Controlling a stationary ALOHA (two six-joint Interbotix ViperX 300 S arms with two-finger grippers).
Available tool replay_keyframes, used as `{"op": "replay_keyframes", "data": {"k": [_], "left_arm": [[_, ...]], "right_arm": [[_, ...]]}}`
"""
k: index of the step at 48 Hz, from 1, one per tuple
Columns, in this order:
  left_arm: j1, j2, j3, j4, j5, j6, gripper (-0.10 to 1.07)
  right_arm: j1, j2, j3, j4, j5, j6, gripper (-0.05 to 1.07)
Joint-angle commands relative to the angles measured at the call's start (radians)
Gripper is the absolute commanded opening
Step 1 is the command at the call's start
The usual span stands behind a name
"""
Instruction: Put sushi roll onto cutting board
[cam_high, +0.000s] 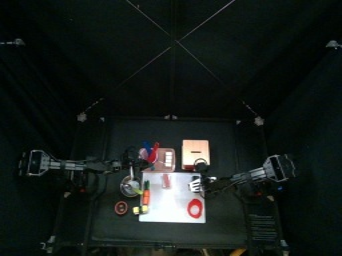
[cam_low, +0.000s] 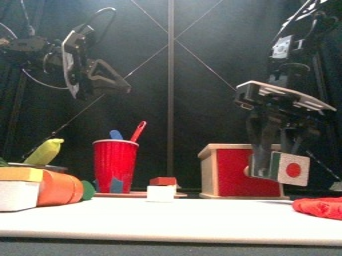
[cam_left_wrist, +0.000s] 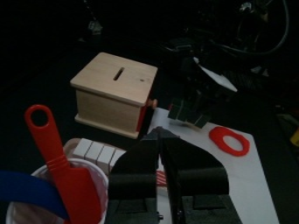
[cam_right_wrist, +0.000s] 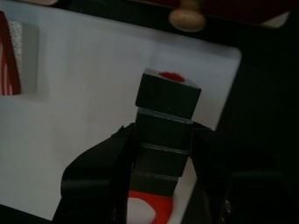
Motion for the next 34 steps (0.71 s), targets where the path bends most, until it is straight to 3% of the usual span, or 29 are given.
{"op": "replay_keyframes", "data": {"k": [1, 23, 34], "left_arm": [[-0.002, -0.018, -0.006, 0.002, -0.009, 0.002, 0.39], [-0.008, -0.034, 0.017, 0.003, -0.008, 0.003, 0.39], [-0.009, -0.034, 0.023, 0.005, -0.008, 0.003, 0.39]], "right_arm": [[-0.014, 0.020, -0.141, -0.005, -0.003, -0.002, 0.66], [-0.040, 0.181, -0.314, 0.002, 0.009, -0.009, 0.66], [-0.044, 0.221, -0.347, 0.003, 0.025, -0.002, 0.66]]}}
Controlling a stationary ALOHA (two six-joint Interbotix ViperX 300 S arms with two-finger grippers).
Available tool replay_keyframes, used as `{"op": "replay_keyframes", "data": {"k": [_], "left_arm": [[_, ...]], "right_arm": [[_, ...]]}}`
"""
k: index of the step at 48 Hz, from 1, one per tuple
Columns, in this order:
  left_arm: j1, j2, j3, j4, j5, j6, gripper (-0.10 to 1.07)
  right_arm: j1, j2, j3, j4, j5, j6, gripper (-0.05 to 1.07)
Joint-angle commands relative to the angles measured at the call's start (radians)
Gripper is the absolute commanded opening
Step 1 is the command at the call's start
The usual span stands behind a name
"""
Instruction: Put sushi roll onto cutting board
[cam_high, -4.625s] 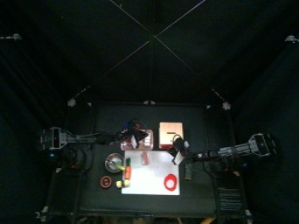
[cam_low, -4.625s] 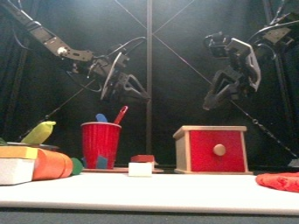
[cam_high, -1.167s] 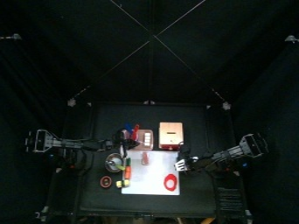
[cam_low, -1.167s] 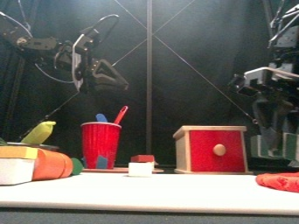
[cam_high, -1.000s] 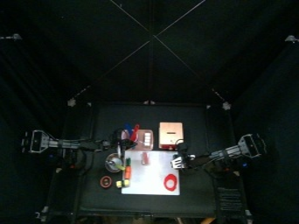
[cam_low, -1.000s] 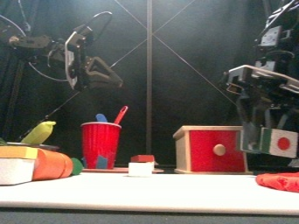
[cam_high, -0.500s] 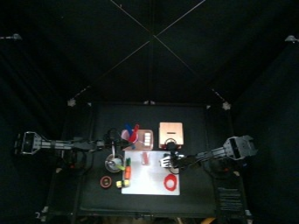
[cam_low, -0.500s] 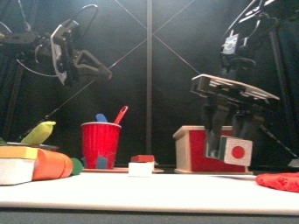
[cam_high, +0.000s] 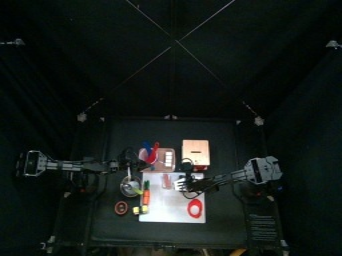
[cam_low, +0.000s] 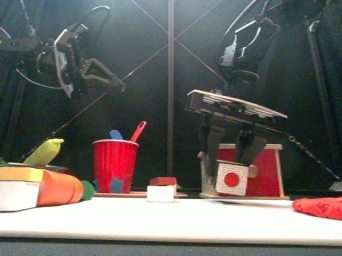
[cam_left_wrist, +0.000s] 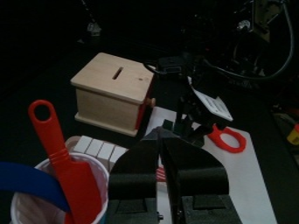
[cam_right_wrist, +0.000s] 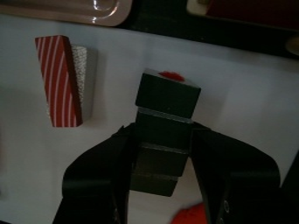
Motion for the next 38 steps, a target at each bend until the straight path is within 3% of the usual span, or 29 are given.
{"op": "replay_keyframes", "data": {"k": [1, 18, 31, 38], "left_arm": [[-0.003, -0.002, -0.009, 0.003, -0.008, 0.002, 0.39], [-0.003, -0.015, 0.005, 0.003, -0.008, 0.000, 0.39], [-0.003, -0.043, 0.017, 0.002, -0.009, -0.002, 0.39], [-0.003, -0.046, 0.023, 0.000, -0.009, -0.003, 0.39]], "right_arm": [[-0.005, -0.009, -0.094, -0.002, 0.002, 0.005, 0.66], [0.002, 0.029, -0.114, -0.008, 0.002, 0.002, 0.71], [0.002, 0.029, -0.112, -0.009, 0.006, -0.005, 0.90], [0.002, 0.029, -0.110, -0.011, 0.017, -0.005, 0.94]]}}
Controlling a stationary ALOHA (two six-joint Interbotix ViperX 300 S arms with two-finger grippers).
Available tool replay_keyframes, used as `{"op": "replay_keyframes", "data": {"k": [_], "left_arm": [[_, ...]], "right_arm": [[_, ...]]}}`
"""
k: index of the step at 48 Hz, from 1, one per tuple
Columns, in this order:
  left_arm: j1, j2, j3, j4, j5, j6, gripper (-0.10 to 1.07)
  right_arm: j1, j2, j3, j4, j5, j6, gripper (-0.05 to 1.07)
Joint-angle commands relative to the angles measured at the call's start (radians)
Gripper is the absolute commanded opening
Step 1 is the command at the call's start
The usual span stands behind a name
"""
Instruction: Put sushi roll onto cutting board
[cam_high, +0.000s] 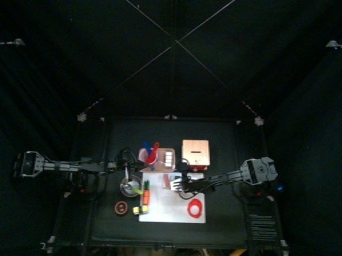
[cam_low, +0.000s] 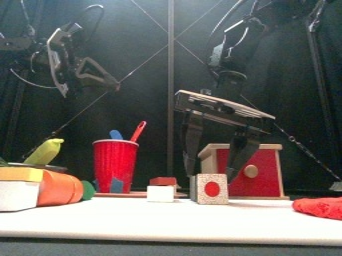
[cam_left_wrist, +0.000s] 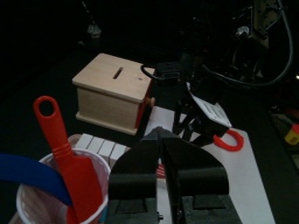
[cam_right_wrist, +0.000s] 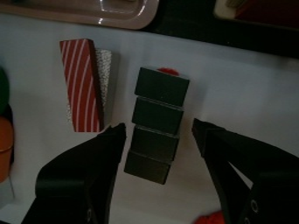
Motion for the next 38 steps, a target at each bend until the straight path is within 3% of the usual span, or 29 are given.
{"op": "replay_keyframes", "data": {"k": [1, 38], "left_arm": [[-0.003, -0.002, -0.009, -0.002, -0.009, 0.000, 0.39], [0.003, -0.003, -0.002, -0.012, -0.008, -0.002, 0.39]], "right_arm": [[0.000, -0.021, -0.051, -0.006, 0.008, -0.003, 0.94], [0.020, -0.137, -0.006, -0.150, 0.011, -0.012, 0.94]]}}
